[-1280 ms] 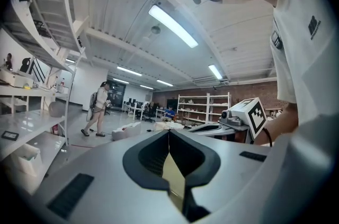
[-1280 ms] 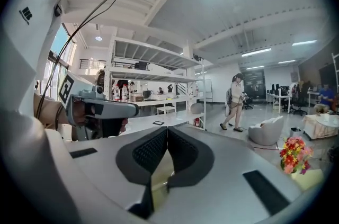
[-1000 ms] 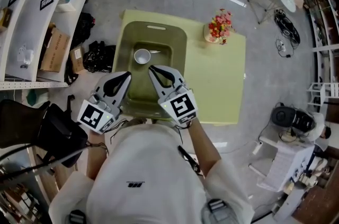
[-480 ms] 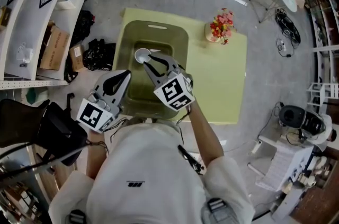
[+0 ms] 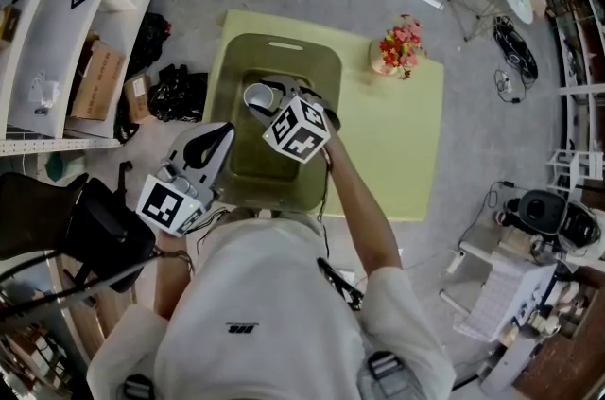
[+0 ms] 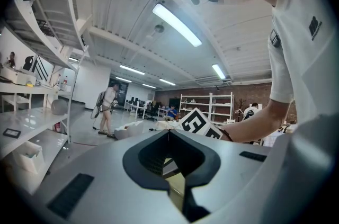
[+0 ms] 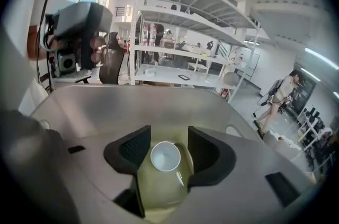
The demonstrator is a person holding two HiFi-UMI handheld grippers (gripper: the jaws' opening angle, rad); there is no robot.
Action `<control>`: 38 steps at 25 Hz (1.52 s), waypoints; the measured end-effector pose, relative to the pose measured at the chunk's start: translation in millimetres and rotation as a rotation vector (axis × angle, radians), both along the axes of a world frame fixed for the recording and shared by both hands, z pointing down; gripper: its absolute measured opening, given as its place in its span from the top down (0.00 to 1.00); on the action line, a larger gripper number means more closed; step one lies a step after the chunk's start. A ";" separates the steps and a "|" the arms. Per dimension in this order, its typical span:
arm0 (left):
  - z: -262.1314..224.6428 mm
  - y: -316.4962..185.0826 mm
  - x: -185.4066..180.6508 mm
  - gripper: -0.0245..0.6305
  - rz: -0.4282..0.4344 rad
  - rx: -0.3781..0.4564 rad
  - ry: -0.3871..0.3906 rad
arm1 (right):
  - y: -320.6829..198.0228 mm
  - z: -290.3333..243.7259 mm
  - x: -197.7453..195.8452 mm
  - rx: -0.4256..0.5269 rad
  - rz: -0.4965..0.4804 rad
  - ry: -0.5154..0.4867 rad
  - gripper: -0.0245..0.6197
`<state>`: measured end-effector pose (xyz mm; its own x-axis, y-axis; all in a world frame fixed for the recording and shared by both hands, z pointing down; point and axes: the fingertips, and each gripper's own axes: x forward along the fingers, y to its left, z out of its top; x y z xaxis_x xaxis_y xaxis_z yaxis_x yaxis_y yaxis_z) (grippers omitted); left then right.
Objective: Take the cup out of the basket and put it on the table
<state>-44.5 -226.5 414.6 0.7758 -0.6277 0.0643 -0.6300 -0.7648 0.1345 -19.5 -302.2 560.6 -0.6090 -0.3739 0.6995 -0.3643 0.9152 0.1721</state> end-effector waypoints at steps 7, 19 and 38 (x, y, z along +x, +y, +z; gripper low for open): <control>0.8 -2.0 -4.5 0.94 -0.014 -0.007 0.000 | -5.2 56.5 -2.1 -0.087 -0.101 0.165 0.52; 7.2 -3.3 -8.1 0.94 -0.021 -0.015 0.000 | -12.6 124.7 0.5 -0.145 -0.194 0.306 0.32; 12.2 -6.9 -8.2 0.94 -0.021 -0.030 -0.010 | -21.0 151.0 -0.8 -0.144 -0.197 0.322 0.40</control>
<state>-52.7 -233.4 426.7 0.7619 -0.6413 0.0907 -0.6470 -0.7474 0.1510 -20.3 -323.2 711.6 -0.4006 -0.1558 0.9029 -0.1282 0.9853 0.1132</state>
